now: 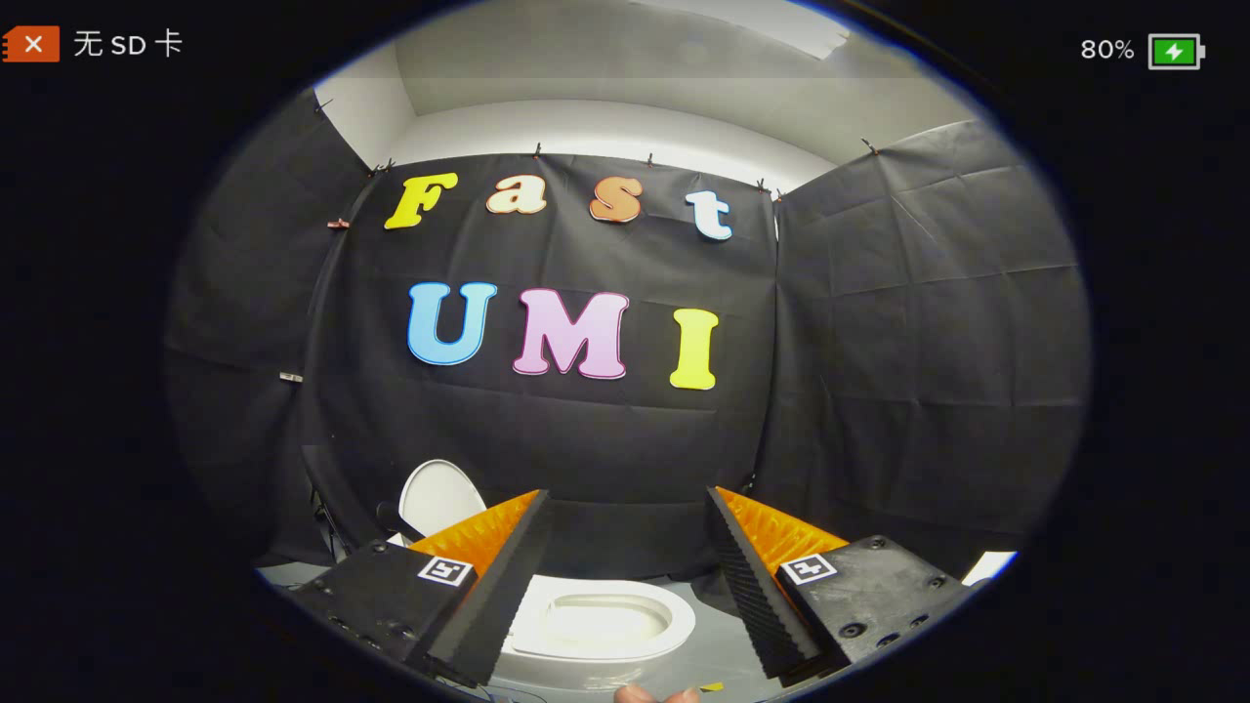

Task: Open the toilet lid.

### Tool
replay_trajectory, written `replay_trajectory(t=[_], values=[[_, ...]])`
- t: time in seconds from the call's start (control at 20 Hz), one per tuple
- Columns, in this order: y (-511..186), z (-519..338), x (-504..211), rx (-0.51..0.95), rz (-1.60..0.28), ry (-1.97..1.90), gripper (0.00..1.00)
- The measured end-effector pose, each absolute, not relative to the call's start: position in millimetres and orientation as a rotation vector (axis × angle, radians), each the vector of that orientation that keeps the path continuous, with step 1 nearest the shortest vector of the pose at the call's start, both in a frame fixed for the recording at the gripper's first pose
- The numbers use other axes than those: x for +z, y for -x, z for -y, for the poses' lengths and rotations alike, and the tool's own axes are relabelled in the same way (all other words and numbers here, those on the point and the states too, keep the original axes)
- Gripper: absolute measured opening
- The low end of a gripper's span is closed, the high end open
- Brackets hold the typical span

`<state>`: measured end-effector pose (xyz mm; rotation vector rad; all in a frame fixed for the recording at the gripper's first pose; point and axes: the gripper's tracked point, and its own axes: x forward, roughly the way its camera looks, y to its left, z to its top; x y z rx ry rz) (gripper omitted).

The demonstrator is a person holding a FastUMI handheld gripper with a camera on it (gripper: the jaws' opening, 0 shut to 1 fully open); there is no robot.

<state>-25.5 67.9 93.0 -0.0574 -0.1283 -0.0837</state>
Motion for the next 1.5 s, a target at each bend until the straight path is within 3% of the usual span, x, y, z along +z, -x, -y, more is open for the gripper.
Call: replay_trajectory(t=[1.5], values=[[37.0,-84.5,105.4,-0.05,0.149,0.06,0.99]])
